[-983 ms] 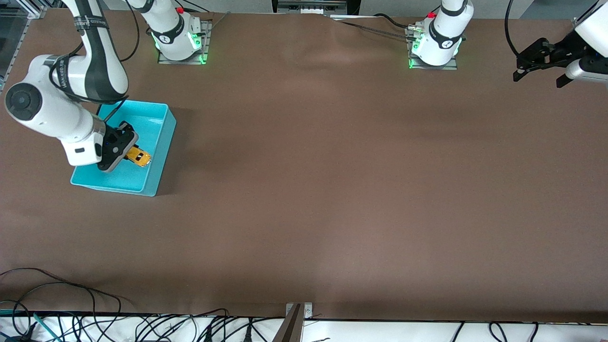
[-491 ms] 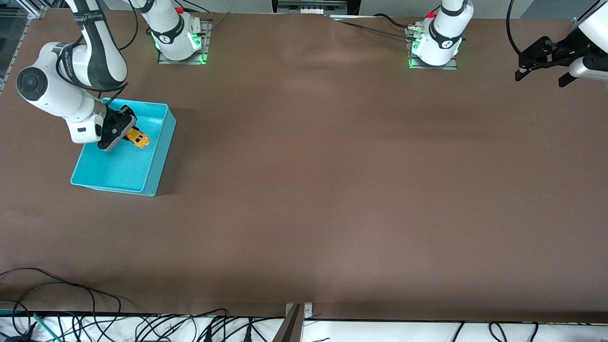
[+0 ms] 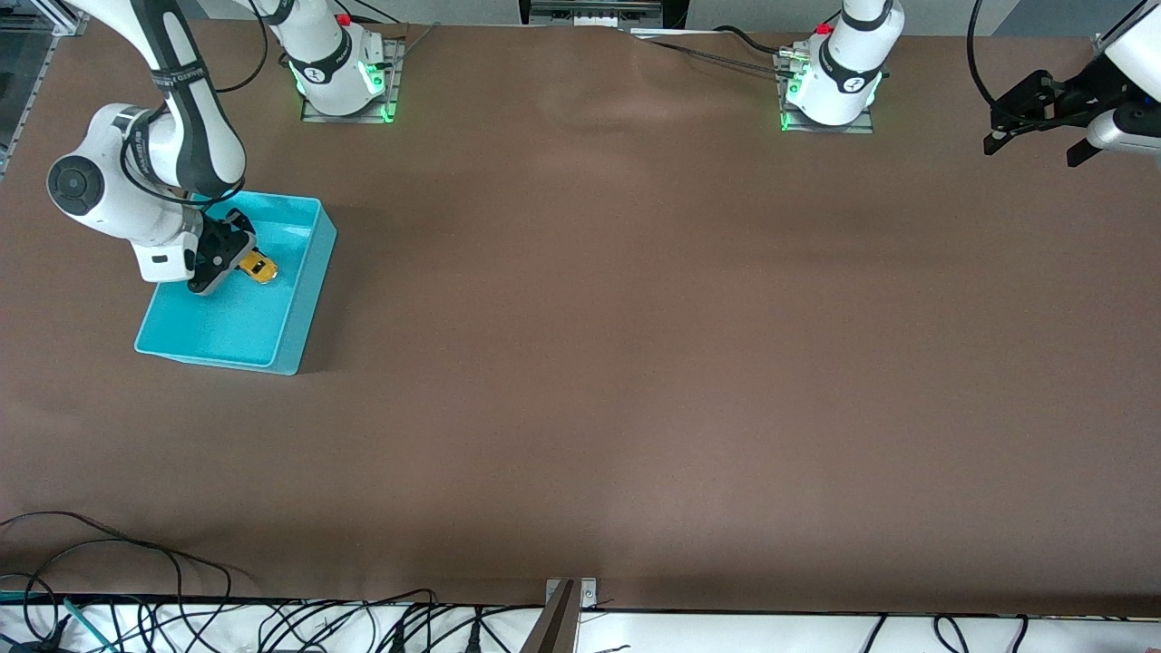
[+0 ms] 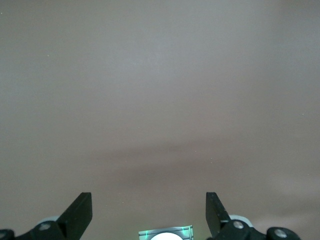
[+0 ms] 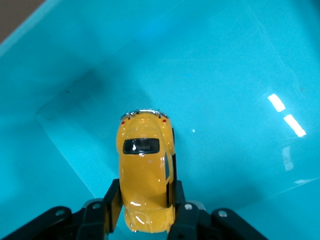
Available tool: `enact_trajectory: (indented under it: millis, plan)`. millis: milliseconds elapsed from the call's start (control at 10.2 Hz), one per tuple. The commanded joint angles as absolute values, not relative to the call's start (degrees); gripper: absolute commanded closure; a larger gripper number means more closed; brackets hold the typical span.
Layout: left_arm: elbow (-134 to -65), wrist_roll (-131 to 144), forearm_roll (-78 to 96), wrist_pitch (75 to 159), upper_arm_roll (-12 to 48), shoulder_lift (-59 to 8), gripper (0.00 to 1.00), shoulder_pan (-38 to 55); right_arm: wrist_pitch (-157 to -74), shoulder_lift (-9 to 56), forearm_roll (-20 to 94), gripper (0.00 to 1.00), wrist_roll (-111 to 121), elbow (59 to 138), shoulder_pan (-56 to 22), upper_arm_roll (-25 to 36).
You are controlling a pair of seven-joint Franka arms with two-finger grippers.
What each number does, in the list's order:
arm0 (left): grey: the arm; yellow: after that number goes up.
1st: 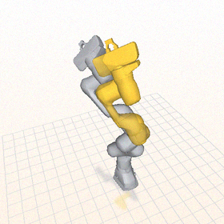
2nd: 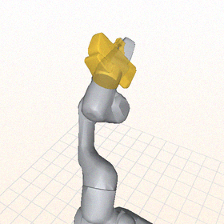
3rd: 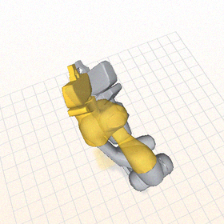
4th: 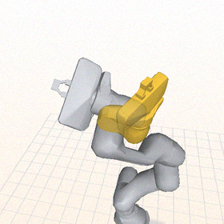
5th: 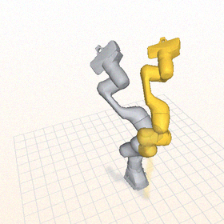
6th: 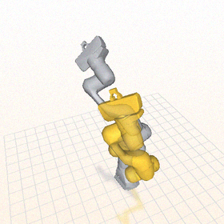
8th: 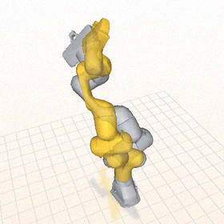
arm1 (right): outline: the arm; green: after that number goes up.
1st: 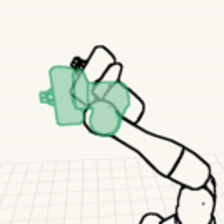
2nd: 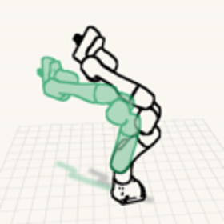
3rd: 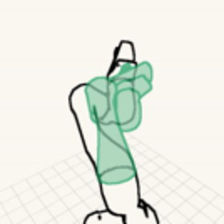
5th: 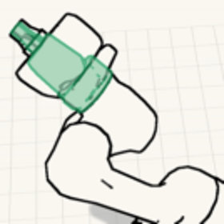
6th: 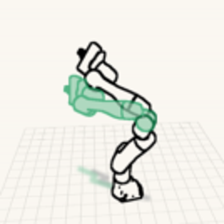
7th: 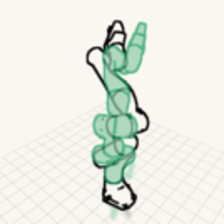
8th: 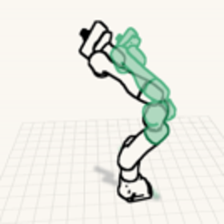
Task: Wind up and store yellow beetle car
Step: 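Lift the car with the right gripper into the turquoise box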
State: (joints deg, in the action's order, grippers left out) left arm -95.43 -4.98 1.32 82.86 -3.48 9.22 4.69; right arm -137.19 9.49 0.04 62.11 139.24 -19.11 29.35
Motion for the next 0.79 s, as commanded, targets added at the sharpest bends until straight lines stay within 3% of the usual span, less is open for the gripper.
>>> enact_trajectory:
  millis: [0,491,590,688]
  plan:
    - [-93.6,-5.2,2.0,81.6,-3.9,8.0,0.0,4.1,-138.5,11.0,-0.4,1.0,64.1,139.2,-19.0,29.6]
    - [-93.8,-5.3,2.2,81.8,-3.8,7.8,0.0,2.4,-139.0,11.6,-0.1,1.0,64.2,139.3,-17.3,29.6]
    - [-93.8,-5.2,2.4,81.8,-3.7,7.7,0.0,2.8,-139.5,12.4,-0.1,0.57,64.2,139.2,-17.3,29.6]
    - [-93.7,-5.2,2.5,81.8,-3.5,7.6,0.0,2.9,-139.7,12.5,-0.1,0.48,64.2,139.2,-17.3,29.6]
